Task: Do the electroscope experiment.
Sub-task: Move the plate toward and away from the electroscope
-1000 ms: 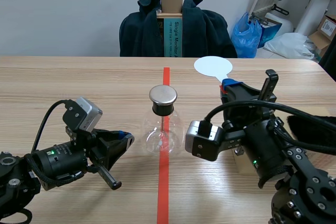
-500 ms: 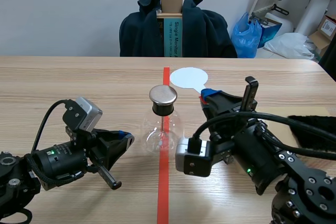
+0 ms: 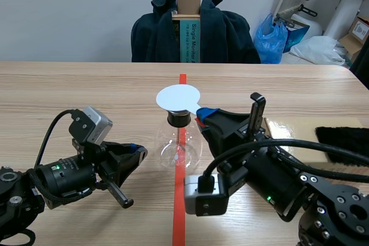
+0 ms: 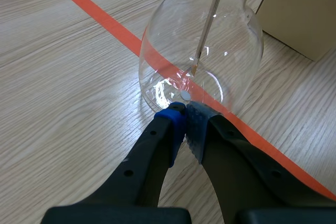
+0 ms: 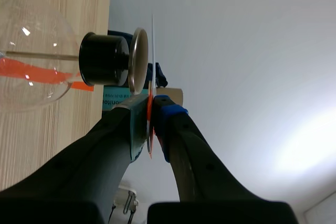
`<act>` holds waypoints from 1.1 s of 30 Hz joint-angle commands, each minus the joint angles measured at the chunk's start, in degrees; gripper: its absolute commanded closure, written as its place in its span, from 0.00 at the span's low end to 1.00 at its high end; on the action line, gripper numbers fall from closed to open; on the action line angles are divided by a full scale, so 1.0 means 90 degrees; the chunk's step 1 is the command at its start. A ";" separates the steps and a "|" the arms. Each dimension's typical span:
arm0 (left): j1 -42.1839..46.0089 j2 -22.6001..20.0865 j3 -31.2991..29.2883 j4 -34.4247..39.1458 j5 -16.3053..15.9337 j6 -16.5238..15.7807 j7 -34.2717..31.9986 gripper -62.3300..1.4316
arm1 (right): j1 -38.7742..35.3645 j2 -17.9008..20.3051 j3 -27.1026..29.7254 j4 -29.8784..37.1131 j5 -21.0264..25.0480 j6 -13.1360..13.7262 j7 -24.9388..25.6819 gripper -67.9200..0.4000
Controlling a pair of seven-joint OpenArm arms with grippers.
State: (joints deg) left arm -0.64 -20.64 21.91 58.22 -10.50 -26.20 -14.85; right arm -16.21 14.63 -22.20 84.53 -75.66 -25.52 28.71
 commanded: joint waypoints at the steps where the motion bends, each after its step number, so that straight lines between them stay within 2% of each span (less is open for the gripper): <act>1: -0.0019 -0.0022 -0.0002 0.0143 -0.0066 -0.0012 -0.0087 0.92 | 0.0073 0.0032 0.0039 0.0053 0.0022 -0.0066 0.0024 0.98; 9: -0.0019 -0.0022 -0.0002 0.0143 -0.0066 -0.0012 -0.0087 0.92 | 0.0073 0.0032 0.0041 0.0053 0.0022 -0.0073 -0.0070 0.98; 14: -0.0019 -0.0022 -0.0002 0.0143 -0.0066 -0.0012 -0.0087 0.92 | 0.0075 0.0032 0.0041 0.0053 0.0022 -0.0214 -0.0464 0.98; 25: -0.0019 -0.0022 -0.0002 0.0143 -0.0066 -0.0012 -0.0087 0.92 | 0.0090 0.0032 0.0119 0.0053 0.0075 -0.0214 -0.1654 0.98; 33: -0.0019 -0.0022 -0.0002 0.0143 -0.0066 -0.0012 -0.0087 0.92 | 0.0114 0.0032 0.0437 0.0053 0.0097 -0.0284 -0.1965 0.98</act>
State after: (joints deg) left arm -0.64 -20.64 21.91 58.22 -10.52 -26.20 -14.85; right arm -16.14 14.63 -18.81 84.53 -75.20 -26.74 11.44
